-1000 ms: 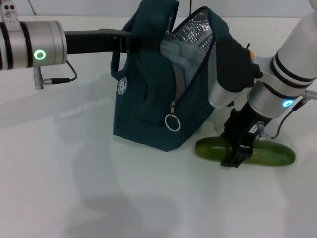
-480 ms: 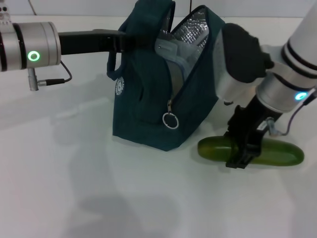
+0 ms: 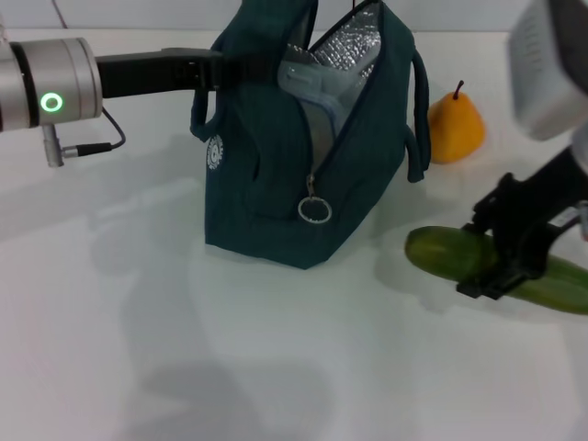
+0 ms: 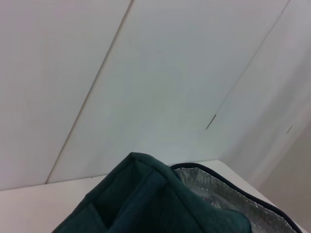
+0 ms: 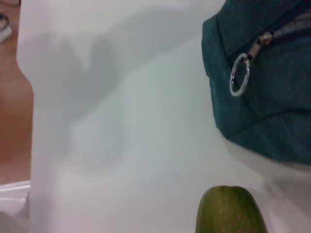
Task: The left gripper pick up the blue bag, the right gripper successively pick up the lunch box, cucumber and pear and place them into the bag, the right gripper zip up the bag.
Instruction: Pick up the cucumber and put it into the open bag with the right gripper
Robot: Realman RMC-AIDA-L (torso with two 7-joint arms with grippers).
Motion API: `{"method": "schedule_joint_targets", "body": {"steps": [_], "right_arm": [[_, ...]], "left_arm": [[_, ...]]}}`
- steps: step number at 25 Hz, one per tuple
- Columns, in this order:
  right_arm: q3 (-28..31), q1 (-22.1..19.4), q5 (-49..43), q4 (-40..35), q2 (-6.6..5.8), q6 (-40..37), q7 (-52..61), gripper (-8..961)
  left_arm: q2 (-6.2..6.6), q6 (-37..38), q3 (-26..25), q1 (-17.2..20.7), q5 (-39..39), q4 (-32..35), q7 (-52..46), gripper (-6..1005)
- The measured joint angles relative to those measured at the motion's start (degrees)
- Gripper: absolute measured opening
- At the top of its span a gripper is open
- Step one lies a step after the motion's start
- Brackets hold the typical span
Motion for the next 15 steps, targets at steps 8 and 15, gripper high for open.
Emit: {"method": "schedule_joint_targets", "body": {"steps": [8,15], "right_arm": [[2.8,-5.4,2.8,-3.4,0.22,-4.5,-1.5,628],[6.8,-10.0,9.6,-7.5,0.2,-8.3,-4.1,629]], "left_arm": [[0.0,0.1,0.0,0.5,-0.1,0.0,0.0,40],[0.0,0.1,0.0,0.8,-0.2,0.0,0.0,40]]}}
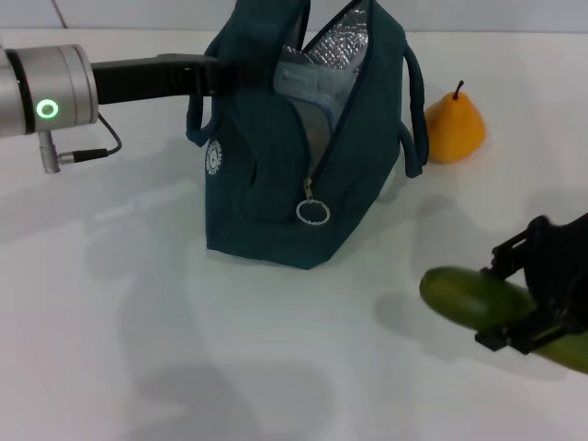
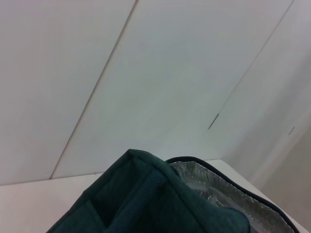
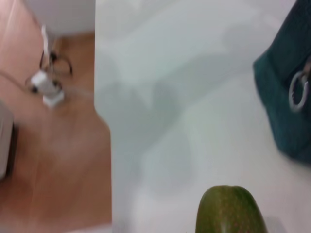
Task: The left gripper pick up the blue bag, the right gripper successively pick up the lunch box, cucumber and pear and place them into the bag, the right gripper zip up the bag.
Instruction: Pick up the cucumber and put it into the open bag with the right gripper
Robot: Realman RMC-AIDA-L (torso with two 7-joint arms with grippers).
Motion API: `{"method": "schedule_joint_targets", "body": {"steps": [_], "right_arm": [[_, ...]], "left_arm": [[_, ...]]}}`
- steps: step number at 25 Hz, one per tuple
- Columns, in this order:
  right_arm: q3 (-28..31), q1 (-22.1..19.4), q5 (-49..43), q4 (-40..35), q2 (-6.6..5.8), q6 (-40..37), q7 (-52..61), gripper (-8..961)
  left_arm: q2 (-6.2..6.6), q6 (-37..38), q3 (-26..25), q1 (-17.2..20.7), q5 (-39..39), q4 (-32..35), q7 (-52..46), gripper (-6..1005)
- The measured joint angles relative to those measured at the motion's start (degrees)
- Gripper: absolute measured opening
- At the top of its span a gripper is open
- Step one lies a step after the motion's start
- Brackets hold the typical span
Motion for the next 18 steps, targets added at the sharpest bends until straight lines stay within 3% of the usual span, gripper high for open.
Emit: {"method": "schedule_joint_targets", "body": {"steps": [9,13,18], "right_arm": [[19.2,-4.5,17.1,0.7,0.12,1.8,-9.2,629],[20.9,-5.9,24.9,4.0,0.05,8.7,-14.6,629],[18.7,-5.8,32.2,8.8,0.04,19.9,-20.5,629]], "left_arm": [[-0.05,0.2,0.2,0.1,-0.5,0.0,0.0,40],[-0.14,1.5,0.3,0.2,-0.6,0.0,0.2,40],[-0.24,2.4,0.4,0.4,-0.9,0.0,1.4,40]]}}
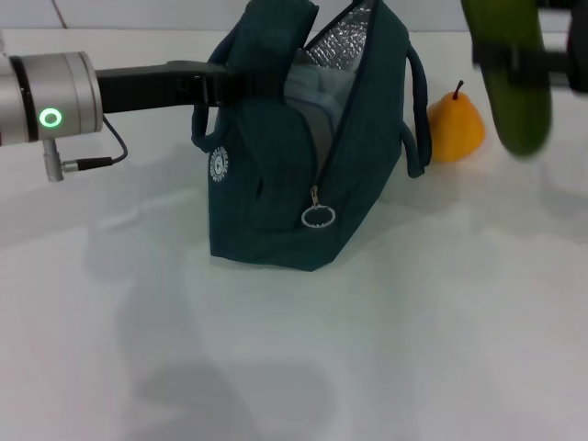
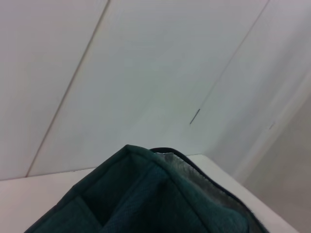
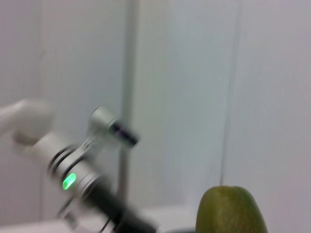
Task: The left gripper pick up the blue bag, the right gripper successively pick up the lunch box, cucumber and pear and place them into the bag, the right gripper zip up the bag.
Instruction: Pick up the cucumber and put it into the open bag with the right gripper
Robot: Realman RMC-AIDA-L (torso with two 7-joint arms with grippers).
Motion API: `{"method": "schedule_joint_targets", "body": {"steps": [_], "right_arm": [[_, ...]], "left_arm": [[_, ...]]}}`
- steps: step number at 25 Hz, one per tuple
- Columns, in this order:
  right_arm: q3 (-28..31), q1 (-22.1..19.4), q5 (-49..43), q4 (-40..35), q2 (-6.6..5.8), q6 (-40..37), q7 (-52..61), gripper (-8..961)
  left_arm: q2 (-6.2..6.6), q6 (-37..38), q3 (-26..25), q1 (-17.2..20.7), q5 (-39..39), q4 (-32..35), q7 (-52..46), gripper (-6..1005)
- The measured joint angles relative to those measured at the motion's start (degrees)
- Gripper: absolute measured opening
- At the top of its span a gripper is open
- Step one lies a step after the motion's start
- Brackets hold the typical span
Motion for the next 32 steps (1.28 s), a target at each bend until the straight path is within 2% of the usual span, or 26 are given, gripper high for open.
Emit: {"method": "schedule_joint_targets", "body": {"steps": [5,10,16,19,27,32], "right_arm": [[-4.4,2.1,9.6,7.1,-0.07,9.2,-9.0,628],[-6.8,6.4,16.2,15.1,-0.07,13.8,-15.2,628],[-7.1,12.9,25.8,29.6,0.18,13.6,-24.3,628],[-8.0,14.4,30.5,35.5,0.2,13.1,-27.0,628],[-13.3,16.7,39.0,44.4,0.39,12.3,-32.0,628],[-17.1,18.5,40.9,47.4,0.49,12.1,-34.8,629]], "left_arm": [[-0.02,1.4,0.1,1.2,-2.1,0.0,0.9,41],[-0.04,1.5,0.1,1.9,-2.6,-0.4,1.3,42],[-0.09,1.4,0.1,1.3,-2.7,-1.9,2.0,42],[-0.07,1.2,0.1,1.1,-3.0,-2.2,2.3,42],[-0.11,0.7,0.0,1.1,-5.4,-2.4,3.7,43],[-0.12,0.2,0.2,1.0,-5.7,-2.4,3.9,44]]}}
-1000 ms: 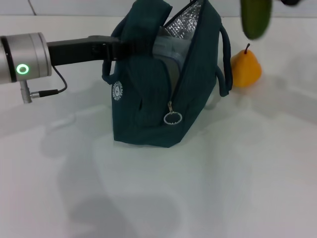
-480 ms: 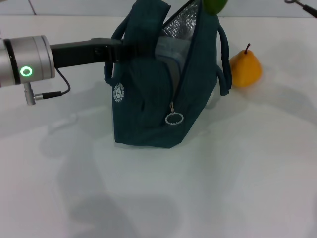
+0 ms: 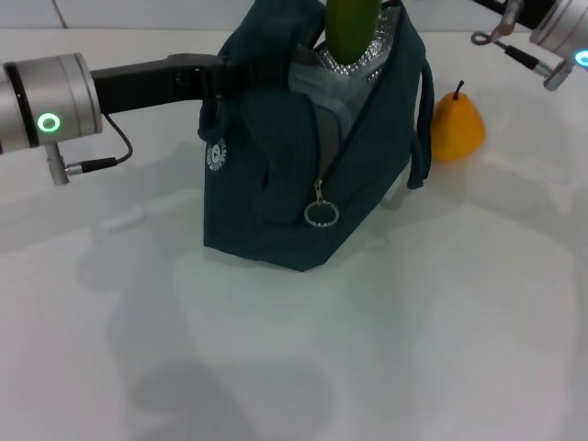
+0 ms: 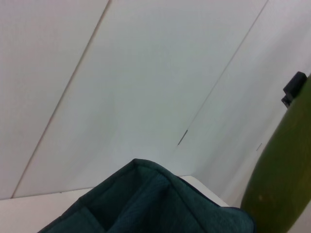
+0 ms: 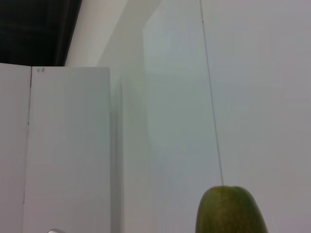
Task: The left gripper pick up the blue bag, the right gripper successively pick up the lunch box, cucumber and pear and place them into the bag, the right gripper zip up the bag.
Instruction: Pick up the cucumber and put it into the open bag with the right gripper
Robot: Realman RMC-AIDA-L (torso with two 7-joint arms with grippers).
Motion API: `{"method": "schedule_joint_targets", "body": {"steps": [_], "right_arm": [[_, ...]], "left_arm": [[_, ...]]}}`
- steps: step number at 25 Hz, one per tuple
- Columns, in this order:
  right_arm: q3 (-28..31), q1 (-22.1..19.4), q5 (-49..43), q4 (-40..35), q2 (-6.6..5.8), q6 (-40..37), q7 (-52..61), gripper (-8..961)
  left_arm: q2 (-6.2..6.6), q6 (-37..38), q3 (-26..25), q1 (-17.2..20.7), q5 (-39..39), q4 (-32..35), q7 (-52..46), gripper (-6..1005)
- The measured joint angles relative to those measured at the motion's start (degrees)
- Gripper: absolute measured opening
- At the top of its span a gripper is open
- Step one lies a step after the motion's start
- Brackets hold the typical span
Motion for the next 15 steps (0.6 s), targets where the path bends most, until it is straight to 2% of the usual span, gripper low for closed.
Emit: {"method": "schedule_joint_targets", "body": {"steps": [6,15], "right_arm": [[-4.5,0.1,6.0,3.0,-0.01,0.0,-3.0,629],[-8.6,-0.2,9.3,4.8,-0.03,0.8,-3.2,629]], "left_arm": [[0.07,-0.1,0.0,0.0,0.0,-0.6,0.0,44],[0.1,-0.1,0.0,-0.1,0.0,-0.8,0.2,45]]}}
